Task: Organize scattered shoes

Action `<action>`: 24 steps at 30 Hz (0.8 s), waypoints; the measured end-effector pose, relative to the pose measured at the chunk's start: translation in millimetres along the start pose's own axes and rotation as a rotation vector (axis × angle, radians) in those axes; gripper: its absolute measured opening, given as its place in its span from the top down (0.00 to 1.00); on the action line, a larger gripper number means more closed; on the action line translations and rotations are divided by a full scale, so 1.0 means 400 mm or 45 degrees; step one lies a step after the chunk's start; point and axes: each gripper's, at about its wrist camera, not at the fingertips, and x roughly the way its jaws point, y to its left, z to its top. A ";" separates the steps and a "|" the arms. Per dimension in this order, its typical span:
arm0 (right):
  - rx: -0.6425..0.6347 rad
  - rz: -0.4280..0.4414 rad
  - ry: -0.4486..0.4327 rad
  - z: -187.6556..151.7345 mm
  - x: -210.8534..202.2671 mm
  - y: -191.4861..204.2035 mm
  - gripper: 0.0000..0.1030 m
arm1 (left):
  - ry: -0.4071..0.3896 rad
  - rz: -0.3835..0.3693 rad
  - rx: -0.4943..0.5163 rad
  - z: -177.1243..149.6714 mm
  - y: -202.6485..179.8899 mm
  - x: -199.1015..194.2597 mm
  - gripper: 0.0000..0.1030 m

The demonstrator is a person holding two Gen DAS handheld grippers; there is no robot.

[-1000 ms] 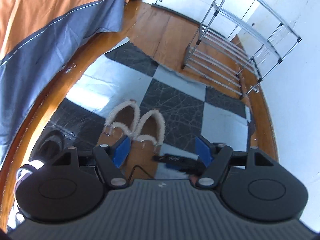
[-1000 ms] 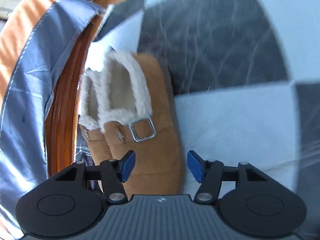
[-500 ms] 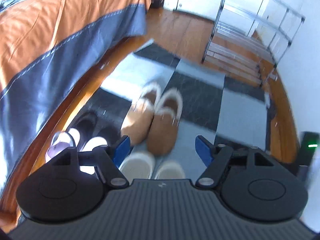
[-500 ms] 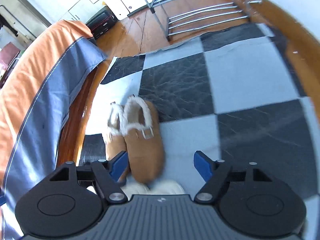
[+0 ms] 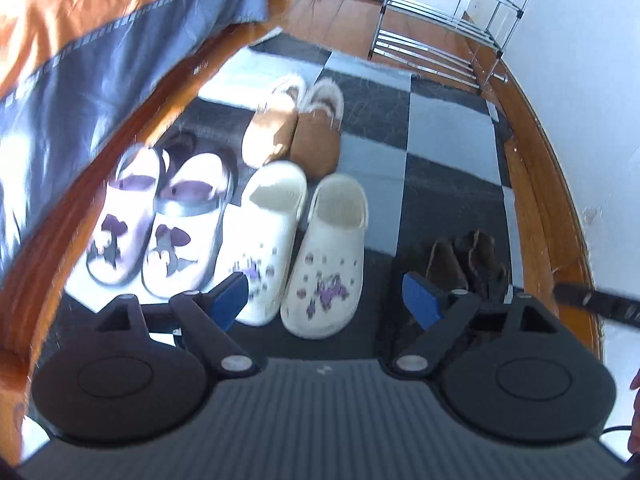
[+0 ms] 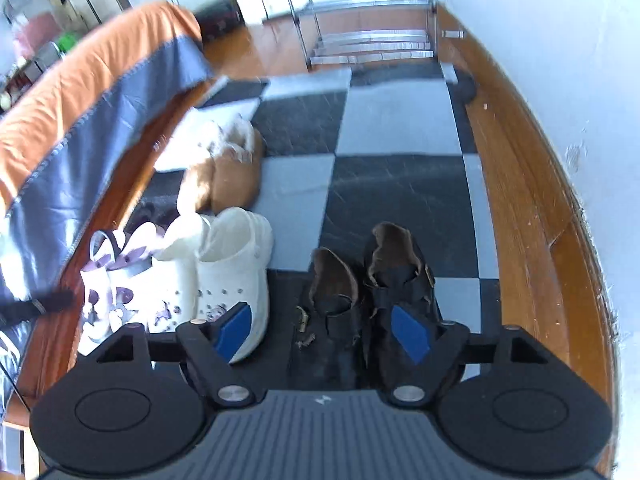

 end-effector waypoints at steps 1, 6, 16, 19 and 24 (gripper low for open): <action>0.020 0.008 -0.079 -0.035 -0.007 0.017 0.11 | 0.016 0.002 -0.002 -0.034 0.010 0.015 0.18; -0.139 -0.068 -0.013 -0.117 0.057 0.146 0.11 | 0.017 0.129 0.120 -0.075 0.012 0.045 0.18; -0.166 -0.243 -0.110 -0.151 0.036 0.214 0.03 | 0.068 0.121 0.152 -0.103 0.041 0.070 0.14; -0.157 -0.276 -0.088 -0.165 0.055 0.204 0.03 | 0.086 0.094 0.165 -0.107 0.032 0.073 0.12; -0.132 -0.307 -0.064 -0.178 0.070 0.186 0.03 | 0.092 0.117 0.187 -0.112 0.018 0.069 0.09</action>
